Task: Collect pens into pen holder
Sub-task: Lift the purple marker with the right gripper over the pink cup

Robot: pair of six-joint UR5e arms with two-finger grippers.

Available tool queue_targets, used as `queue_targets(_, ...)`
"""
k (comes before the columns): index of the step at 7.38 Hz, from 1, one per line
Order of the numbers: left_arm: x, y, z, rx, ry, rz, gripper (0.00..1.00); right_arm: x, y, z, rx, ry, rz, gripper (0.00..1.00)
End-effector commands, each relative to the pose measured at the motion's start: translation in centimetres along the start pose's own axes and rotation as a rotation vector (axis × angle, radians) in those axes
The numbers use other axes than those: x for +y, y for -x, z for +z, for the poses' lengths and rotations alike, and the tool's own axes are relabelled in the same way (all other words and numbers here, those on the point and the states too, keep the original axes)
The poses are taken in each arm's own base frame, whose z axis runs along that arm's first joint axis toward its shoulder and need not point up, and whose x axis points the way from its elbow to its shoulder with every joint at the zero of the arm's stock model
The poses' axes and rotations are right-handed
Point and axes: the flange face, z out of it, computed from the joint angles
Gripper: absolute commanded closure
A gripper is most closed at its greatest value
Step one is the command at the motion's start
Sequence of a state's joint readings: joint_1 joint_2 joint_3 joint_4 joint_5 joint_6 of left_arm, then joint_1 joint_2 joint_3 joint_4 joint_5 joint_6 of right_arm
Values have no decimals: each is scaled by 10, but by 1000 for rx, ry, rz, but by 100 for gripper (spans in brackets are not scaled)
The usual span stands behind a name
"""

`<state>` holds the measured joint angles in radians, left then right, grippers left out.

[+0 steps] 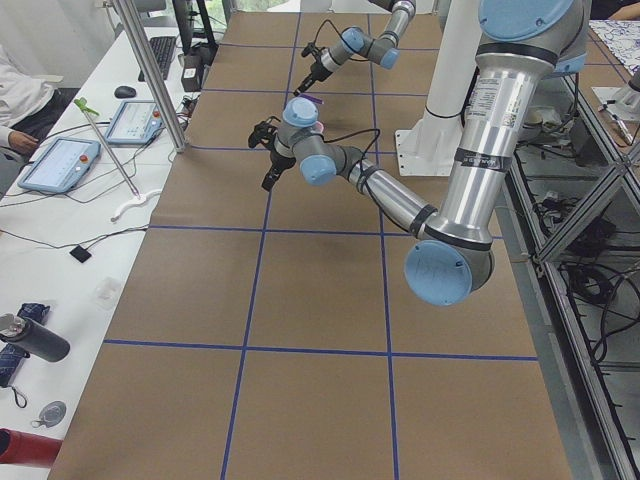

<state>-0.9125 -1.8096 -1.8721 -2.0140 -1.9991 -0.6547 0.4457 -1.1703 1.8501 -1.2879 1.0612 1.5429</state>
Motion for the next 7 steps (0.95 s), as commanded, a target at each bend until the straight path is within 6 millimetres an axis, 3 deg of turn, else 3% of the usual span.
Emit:
queue_targets(1,0,6,13,-11,18,-8,0,-14,36,-18,-52,-153,46,100)
queue_targets(4,1,10,18,-15,26,-13,0,-2,74,-36,-67,-292,128,100)
queue_targets(6,3,13,24,-22,37,-16,0,29,93,-28,-46,-357,107,100)
queue_targets(7,4,16,27,-26,42,-18,0,45,106,-13,-29,-377,80,100)
